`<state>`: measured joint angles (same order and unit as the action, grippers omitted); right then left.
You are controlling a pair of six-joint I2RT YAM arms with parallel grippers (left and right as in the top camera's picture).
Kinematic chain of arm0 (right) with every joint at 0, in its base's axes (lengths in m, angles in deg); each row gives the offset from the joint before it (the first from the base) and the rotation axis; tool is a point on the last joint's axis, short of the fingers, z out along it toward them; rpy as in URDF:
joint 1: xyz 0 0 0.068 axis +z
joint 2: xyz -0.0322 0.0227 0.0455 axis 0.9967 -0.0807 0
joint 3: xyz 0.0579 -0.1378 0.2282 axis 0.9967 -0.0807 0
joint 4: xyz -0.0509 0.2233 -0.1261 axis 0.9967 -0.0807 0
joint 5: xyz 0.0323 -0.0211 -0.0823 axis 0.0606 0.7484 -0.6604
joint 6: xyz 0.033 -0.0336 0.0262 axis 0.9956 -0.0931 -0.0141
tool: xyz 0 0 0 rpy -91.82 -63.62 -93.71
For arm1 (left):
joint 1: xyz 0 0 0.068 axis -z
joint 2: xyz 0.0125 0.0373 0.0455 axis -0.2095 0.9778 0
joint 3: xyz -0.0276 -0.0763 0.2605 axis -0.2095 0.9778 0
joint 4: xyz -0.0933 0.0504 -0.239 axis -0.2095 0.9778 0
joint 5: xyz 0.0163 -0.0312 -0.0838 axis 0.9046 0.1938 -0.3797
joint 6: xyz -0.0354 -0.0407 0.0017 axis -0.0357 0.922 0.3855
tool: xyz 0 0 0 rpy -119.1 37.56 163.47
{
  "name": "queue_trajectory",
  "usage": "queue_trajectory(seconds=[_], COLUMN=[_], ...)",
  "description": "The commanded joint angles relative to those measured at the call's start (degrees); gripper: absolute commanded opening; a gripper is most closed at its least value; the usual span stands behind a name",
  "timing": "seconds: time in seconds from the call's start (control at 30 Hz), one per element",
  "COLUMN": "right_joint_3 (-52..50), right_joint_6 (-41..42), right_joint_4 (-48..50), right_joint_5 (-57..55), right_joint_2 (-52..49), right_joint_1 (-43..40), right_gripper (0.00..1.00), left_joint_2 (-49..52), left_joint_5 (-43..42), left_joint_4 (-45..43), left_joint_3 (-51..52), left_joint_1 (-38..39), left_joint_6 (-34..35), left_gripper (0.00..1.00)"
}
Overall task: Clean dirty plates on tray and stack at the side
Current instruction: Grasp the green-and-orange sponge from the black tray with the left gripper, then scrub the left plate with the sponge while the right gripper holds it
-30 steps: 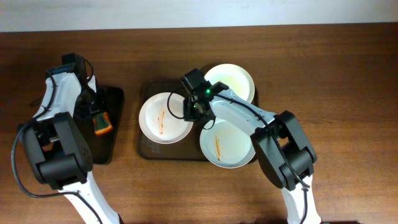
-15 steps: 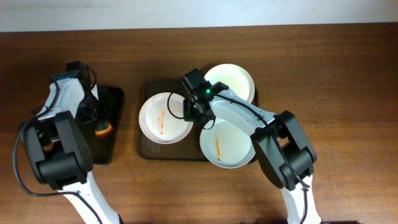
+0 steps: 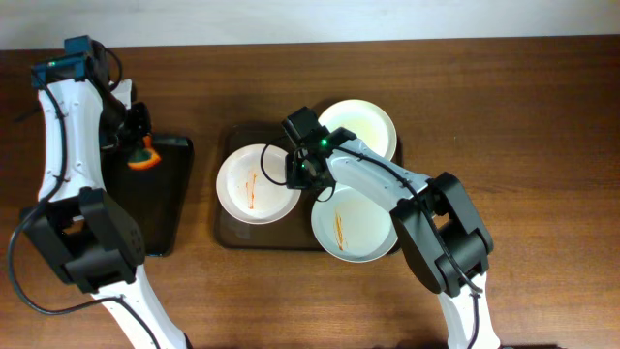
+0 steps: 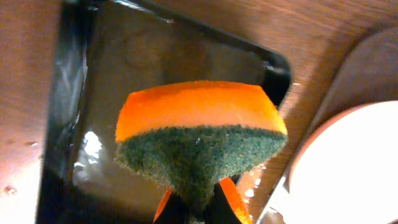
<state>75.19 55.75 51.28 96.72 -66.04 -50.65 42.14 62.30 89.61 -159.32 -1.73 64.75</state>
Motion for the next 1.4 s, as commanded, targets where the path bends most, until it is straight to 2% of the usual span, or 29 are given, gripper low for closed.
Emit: queue_trajectory(seconds=[0.0,0.1,0.2,0.27,0.4,0.47,0.53,0.6,0.63,0.77,0.83,0.87,0.93,1.0,1.13,1.17,1.27,1.37], right_joint_3=[-0.35,-0.35,-0.35,-0.35,-0.35,-0.35,-0.35,-0.35,-0.35,-0.35,-0.35,-0.35,-0.35,-0.35,-0.7,-1.07,-1.49,-1.49], right_joint_6=[-0.17,-0.17,-0.17,-0.17,-3.19,-3.19,-3.19,-3.19,-3.19,-3.19,-3.19,-3.19,-3.19,-3.19,-3.19,-3.19,-3.19,-3.19], right_joint_4=[-0.28,-0.31,-0.26,0.28,1.22,1.25,1.4,1.66,1.68,1.68,1.66,1.64,1.66,1.64,1.66,1.7,2.03,2.29], right_joint_5=[-0.44,0.83,1.46,6.14,15.28,16.02,16.02,16.0,16.0,15.96,15.96,15.96,15.78,15.74,15.56,15.54,15.52,15.54], right_joint_2=[-2.58,-2.58,-2.58,-2.58,-2.73,-2.89,-2.89,-2.89,-2.89,-2.89,-2.89,-2.89,-2.89,-2.89,-2.89,-2.89,-2.89,-2.89], right_joint_1=[0.83,0.79,0.79,-0.28,-3.1,-3.45,-3.45,-3.45,-3.45,-3.48,-3.48,-3.45,-3.45,-3.45,-3.45,-3.45,-3.45,-3.45], right_gripper=[0.04,0.04,0.04,0.04,0.04,0.04,0.04,0.04,0.04,0.04,0.04,0.04,0.04,0.04,0.04,0.04,0.04,0.04], left_joint_2=[0.11,0.11,0.11,0.11,0.11,0.11,0.11,0.11,0.11,0.11,0.11,0.11,0.11,0.11,0.11,0.11,0.11,0.11], left_joint_5=[-6.69,-9.4,-11.15,-11.13,-11.15,-11.17,-14.43,-26.88,-29.92,-29.75,-19.41,-5.38,6.69,11.45,16.44,16.09,10.54,-3.52], left_joint_4=[-1.81,-8.26,-16.13,-20.61,-25.35,-27.91,-27.82,-25.77,-24.44,-21.77,-25.46,-28.37,-32.92,-40.41,-49.64,-49.57,-39.78,-27.28], left_joint_3=[0.74,8.35,18.34,24.65,30.69,34.69,37.4,38.38,38.38,38.38,38.32,37.99,37.46,37.42,37.42,37.42,37.42,37.42], left_joint_1=[3.1,9.55,15.72,18.86,20.74,20.98,20.96,20.98,20.98,20.96,20.85,20.79,20.81,20.87,20.92,20.92,21.24,21.2], left_joint_6=[-3.28,-3.17,1.66,2.67,4.15,4.11,3.85,-3.61,-5.55,-5.86,2.03,8.61,13.4,13.51,13.49,13.49,11.63,3.41], left_gripper=[0.0,0.0,0.0,0.0,0.0,0.0,0.0,0.0,0.0,0.0,0.0,0.0,0.0,0.0,0.0,0.0,0.0,0.0])
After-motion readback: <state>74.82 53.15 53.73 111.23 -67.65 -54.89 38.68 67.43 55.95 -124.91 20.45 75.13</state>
